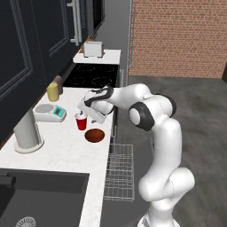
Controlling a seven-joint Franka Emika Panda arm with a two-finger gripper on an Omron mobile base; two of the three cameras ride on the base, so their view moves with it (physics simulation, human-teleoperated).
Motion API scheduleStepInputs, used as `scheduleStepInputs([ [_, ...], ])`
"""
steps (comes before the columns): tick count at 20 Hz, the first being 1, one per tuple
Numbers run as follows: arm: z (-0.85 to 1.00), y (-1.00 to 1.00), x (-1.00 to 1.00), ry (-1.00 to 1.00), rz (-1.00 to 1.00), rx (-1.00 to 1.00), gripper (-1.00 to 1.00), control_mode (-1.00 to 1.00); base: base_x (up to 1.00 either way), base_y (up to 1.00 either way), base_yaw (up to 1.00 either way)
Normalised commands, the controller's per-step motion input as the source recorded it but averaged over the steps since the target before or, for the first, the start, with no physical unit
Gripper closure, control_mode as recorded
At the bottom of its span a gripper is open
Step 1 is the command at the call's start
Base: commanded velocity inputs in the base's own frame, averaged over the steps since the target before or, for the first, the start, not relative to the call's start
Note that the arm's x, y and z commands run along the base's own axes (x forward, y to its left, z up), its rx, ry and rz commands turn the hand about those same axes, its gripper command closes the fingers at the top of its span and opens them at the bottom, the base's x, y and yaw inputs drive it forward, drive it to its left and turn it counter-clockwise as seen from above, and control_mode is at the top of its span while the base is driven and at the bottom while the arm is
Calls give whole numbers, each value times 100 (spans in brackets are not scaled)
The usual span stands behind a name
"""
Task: Pick up the cup and bowl from the counter, place them in the dishwasher, and close the dishwasher door.
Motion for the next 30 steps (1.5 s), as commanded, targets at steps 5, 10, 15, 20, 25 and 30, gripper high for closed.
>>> scheduleStepInputs([
  [5,-23,12,12,0,0,0,-100,-100,0,0,0],
  [10,-25,5,23,0,0,0,-100,-100,0,0,0],
  [15,-19,1,11,0,0,0,100,-100,0,0,0],
  [20,-13,0,2,0,0,0,100,-100,0,0,0],
  [25,-13,0,0,0,0,0,100,-100,0,0,0],
  [30,-1,-22,-15,-9,1,0,100,-100,0,0,0],
])
